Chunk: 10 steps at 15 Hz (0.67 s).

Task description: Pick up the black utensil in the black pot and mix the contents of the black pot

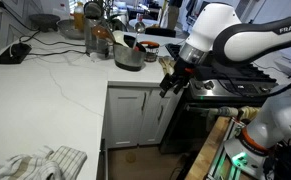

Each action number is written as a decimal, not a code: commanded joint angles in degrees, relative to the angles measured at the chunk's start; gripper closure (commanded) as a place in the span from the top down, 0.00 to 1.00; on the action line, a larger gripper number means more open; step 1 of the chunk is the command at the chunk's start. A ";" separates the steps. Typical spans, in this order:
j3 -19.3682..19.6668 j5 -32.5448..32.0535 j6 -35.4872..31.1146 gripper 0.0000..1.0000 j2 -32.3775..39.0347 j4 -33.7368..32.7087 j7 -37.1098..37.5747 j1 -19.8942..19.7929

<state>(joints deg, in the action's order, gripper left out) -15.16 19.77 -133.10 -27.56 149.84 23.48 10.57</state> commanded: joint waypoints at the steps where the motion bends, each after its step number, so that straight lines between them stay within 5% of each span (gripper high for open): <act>1: 0.39 -0.28 0.10 1.00 0.02 -0.04 0.19 0.36; 7: 1.67 1.48 -0.35 1.00 -0.90 0.58 0.67 0.02; 10: 3.27 -0.14 2.26 1.00 -4.94 2.26 7.19 -3.97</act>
<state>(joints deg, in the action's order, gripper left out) -13.48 20.02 -132.83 -28.13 149.91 26.32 9.67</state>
